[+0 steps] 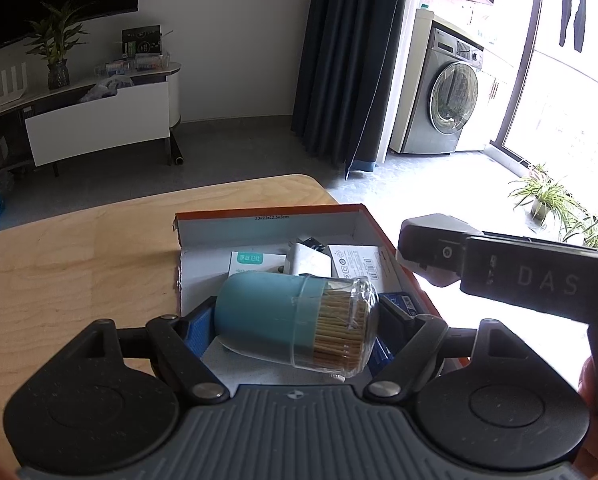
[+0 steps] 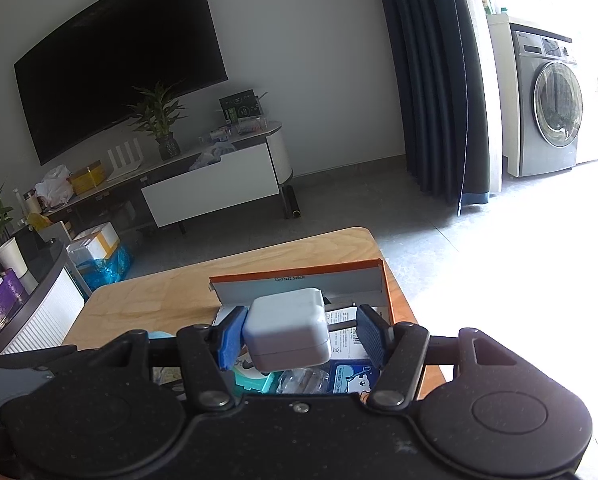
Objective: Organize rigid objects
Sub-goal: 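Lower the toothpick jar with left gripper while right gripper lowers the charger cube into the box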
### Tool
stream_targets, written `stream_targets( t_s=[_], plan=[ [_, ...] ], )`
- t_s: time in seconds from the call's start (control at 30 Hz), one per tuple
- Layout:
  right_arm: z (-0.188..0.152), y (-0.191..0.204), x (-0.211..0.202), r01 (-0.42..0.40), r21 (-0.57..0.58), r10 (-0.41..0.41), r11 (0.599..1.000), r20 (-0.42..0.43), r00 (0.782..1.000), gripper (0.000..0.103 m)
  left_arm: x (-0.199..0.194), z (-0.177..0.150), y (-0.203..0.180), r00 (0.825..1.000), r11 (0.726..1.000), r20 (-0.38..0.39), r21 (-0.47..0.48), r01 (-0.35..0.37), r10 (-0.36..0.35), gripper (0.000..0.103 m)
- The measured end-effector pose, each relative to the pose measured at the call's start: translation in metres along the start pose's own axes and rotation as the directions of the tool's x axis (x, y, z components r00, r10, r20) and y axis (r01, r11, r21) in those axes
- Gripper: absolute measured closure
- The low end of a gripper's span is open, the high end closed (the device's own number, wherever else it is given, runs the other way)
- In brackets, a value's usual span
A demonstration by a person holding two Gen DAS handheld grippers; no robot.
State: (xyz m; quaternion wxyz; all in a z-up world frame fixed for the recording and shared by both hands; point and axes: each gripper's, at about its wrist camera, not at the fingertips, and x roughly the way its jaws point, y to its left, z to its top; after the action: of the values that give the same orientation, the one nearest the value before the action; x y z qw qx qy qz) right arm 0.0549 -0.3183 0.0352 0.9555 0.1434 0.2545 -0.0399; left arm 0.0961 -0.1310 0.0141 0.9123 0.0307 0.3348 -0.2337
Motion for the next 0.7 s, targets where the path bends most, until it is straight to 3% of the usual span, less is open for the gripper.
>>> stream_targets(
  t_s=[0.7],
  plan=[
    [0.004,0.000,0.005,-0.005,0.006,0.005,1.000,0.001,1.000,0.031,0.004,0.011,0.007,1.000,1.000,0.006,-0.006,-0.023,0.023,0.021]
  ],
)
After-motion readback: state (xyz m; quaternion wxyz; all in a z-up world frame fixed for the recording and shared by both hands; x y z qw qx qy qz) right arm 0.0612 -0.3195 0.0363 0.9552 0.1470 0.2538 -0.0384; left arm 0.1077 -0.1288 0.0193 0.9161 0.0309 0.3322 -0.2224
